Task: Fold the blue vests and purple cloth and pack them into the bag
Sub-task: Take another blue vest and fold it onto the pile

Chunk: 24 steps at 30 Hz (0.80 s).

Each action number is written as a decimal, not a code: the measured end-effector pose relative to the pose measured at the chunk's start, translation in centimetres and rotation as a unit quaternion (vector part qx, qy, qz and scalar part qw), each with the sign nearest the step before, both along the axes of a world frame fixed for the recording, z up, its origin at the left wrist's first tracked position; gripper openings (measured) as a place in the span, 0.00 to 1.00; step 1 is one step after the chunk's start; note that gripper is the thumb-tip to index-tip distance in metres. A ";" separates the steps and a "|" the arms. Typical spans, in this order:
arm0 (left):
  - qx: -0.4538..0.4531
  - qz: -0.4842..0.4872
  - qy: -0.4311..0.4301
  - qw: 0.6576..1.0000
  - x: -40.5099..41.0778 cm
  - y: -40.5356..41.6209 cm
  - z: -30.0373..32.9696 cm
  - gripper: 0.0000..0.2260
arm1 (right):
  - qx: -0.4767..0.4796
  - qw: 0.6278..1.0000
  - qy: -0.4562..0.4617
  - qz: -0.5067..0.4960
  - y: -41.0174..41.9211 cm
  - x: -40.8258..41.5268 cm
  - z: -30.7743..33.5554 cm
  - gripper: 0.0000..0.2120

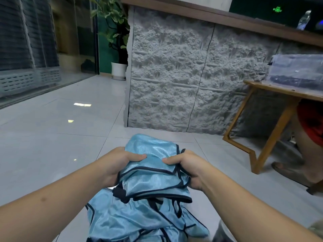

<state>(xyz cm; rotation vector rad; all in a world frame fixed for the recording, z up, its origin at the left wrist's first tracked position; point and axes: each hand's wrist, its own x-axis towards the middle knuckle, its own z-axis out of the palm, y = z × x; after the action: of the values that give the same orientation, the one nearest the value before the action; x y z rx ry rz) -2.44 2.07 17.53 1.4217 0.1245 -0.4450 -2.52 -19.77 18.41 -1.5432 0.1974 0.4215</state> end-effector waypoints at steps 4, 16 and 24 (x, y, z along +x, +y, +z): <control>-0.038 0.006 -0.041 0.998 0.3 0.8 -0.4 0.15 | 0.039 0.998 -0.055 0.002 -0.2 -0.1 0.0 0.14; -0.158 0.028 -0.076 0.984 0.5 1.8 -1.3 0.17 | 0.069 0.996 -0.058 -0.026 -0.4 -0.4 -1.2 0.03; -0.017 -0.072 -0.020 0.997 -1.2 1.1 -2.9 0.24 | 0.114 0.991 0.011 -0.068 -0.6 -0.2 -3.6 0.08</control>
<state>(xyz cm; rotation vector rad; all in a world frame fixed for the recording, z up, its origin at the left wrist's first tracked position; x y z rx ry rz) -3.66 3.18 14.59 1.4113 -0.0175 -0.5348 -2.72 -20.39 14.77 -1.2928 0.2600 0.3408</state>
